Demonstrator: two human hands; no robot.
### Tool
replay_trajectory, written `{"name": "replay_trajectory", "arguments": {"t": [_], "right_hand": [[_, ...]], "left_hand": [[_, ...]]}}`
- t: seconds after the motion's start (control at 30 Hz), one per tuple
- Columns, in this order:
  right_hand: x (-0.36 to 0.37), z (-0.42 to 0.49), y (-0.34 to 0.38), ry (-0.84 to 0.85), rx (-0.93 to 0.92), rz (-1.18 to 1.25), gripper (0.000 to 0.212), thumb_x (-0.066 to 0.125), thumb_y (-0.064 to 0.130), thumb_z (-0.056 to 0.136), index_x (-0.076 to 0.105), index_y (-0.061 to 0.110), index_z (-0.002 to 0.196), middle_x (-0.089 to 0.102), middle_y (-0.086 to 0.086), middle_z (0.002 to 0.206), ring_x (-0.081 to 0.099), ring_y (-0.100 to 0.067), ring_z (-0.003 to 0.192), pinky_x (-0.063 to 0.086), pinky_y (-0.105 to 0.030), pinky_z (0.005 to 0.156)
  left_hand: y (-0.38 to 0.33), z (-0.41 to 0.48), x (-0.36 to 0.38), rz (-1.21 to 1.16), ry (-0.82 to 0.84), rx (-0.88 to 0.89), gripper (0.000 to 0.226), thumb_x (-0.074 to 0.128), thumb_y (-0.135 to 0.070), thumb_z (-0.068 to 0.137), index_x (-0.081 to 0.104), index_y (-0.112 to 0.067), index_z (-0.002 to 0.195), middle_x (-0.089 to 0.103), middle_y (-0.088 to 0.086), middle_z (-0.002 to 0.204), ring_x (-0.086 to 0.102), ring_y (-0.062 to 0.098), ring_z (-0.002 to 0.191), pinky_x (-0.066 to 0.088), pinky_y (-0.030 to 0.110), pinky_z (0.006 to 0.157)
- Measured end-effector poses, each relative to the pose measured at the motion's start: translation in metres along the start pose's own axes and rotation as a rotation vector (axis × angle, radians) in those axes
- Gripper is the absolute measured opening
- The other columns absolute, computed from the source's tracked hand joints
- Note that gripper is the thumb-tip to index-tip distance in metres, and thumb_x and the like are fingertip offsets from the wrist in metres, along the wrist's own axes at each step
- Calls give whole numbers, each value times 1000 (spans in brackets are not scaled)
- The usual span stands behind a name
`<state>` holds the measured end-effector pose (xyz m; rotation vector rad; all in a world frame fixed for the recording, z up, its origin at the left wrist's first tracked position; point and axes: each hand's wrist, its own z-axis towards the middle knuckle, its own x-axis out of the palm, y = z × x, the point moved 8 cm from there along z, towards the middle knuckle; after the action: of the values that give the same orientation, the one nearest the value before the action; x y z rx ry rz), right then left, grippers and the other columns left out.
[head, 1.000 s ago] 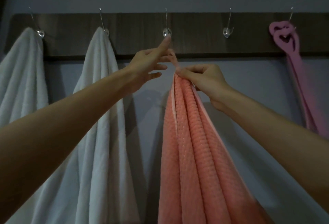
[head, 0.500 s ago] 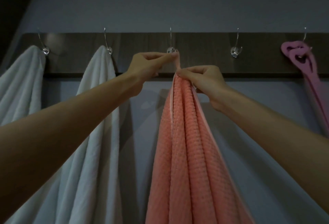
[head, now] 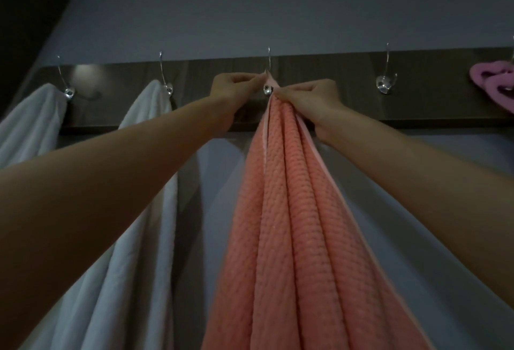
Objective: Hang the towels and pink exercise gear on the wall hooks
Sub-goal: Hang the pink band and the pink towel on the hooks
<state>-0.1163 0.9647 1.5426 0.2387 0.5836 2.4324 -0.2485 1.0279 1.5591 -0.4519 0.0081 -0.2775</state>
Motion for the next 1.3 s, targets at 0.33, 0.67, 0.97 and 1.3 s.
{"name": "replay_trajectory", "arguments": {"t": [0.33, 0.67, 0.97, 1.3], "right_hand": [[-4, 18, -8, -34, -45, -3, 16, 72, 18, 80, 69, 10, 93, 66, -4, 84, 65, -13, 71, 53, -20, 58], [-11, 22, -10, -101, -49, -194, 21, 76, 24, 76, 72, 10, 91, 70, -4, 85, 64, -12, 72, 54, -25, 65], [-5, 10, -24, -49, -84, -332, 20, 78, 28, 73, 75, 15, 87, 73, -1, 80, 66, -8, 67, 57, -28, 73], [-3, -16, -34, 32, -93, -144, 24, 82, 14, 66, 68, 17, 85, 72, -5, 90, 71, -16, 80, 60, -33, 72]], "left_hand": [[3, 15, 6, 33, -4, 4, 28, 64, -18, 88, 65, -3, 111, 62, 7, 77, 60, 5, 47, 51, 17, 44], [21, 27, 7, 77, -24, -52, 24, 70, -17, 83, 69, -5, 104, 69, 9, 89, 65, 13, 65, 57, 23, 62], [31, 23, 0, 391, -78, 60, 16, 74, -51, 61, 72, -35, 64, 73, -7, 83, 67, 17, 91, 47, 45, 96], [48, -51, 12, 452, 145, 96, 34, 38, -40, 98, 48, -16, 119, 54, -4, 102, 54, 13, 96, 44, 29, 81]]}}
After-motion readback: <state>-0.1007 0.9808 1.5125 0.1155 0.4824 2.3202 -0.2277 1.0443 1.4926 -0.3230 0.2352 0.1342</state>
